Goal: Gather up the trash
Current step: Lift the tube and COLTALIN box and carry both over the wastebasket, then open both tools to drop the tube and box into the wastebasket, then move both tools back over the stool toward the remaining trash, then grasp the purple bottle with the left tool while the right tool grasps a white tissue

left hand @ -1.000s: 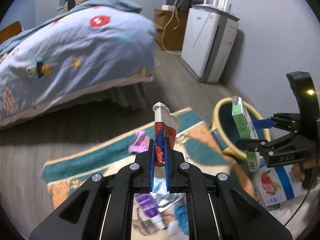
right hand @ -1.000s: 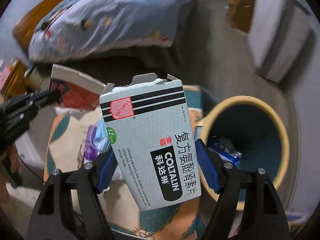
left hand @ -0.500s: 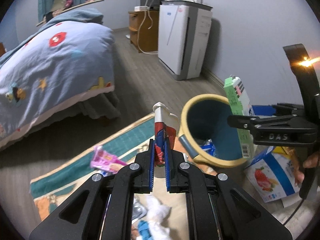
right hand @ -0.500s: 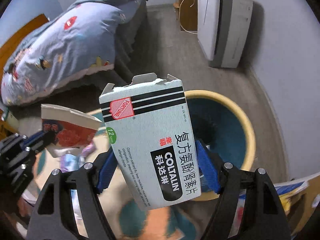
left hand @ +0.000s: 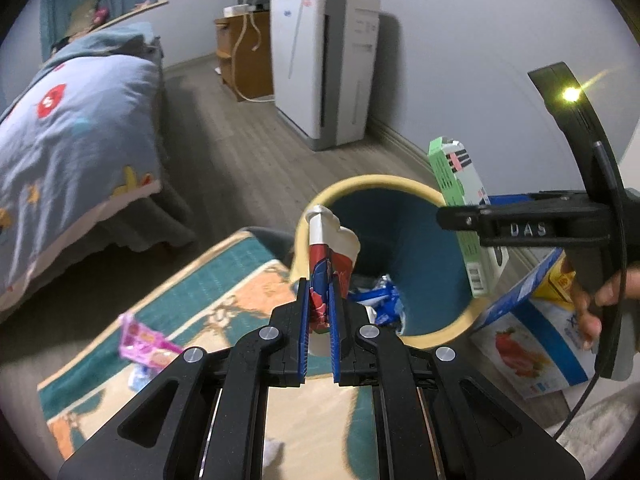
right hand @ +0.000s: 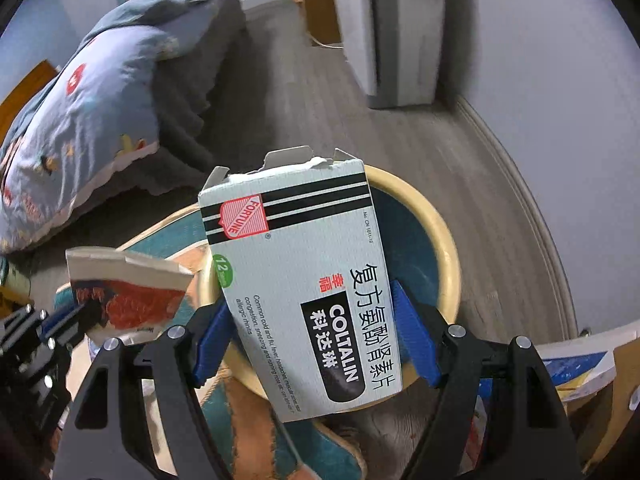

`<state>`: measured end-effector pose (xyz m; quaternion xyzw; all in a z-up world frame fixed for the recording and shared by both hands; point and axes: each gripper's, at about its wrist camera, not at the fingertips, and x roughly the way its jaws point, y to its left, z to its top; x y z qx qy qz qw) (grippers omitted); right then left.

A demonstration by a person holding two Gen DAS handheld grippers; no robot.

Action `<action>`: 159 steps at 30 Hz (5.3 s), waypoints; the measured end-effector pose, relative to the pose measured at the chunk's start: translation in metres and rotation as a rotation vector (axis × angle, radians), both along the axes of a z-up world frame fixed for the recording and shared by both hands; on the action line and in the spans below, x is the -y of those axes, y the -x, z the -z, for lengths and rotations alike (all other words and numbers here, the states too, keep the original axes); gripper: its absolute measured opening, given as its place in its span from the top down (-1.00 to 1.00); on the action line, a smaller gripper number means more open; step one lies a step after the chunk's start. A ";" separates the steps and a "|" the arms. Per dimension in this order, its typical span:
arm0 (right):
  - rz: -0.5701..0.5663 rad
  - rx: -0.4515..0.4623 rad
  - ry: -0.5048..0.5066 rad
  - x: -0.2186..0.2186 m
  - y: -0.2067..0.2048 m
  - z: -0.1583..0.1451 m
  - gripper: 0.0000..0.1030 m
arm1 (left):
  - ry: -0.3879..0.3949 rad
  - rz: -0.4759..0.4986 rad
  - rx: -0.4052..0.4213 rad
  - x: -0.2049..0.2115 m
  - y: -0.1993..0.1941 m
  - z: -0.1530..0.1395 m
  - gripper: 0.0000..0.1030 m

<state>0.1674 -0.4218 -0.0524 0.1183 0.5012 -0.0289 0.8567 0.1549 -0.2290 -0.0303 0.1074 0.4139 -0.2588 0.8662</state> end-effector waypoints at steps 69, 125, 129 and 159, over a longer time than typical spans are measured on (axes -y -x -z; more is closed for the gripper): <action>0.028 0.157 0.032 -0.016 0.009 -0.032 -0.89 | -0.002 -0.201 0.029 -0.066 0.016 -0.009 -0.81; -0.246 -0.227 -0.104 -0.251 0.041 0.082 0.55 | -0.112 -0.479 -0.049 -0.269 0.073 0.035 -0.85; -0.305 -0.196 -0.079 -0.237 0.036 0.039 0.55 | -0.114 -0.454 -0.085 -0.255 0.067 0.048 -0.85; -0.327 -0.094 -0.120 -0.183 0.007 0.022 0.55 | -0.075 -0.442 -0.268 -0.205 0.018 0.131 0.27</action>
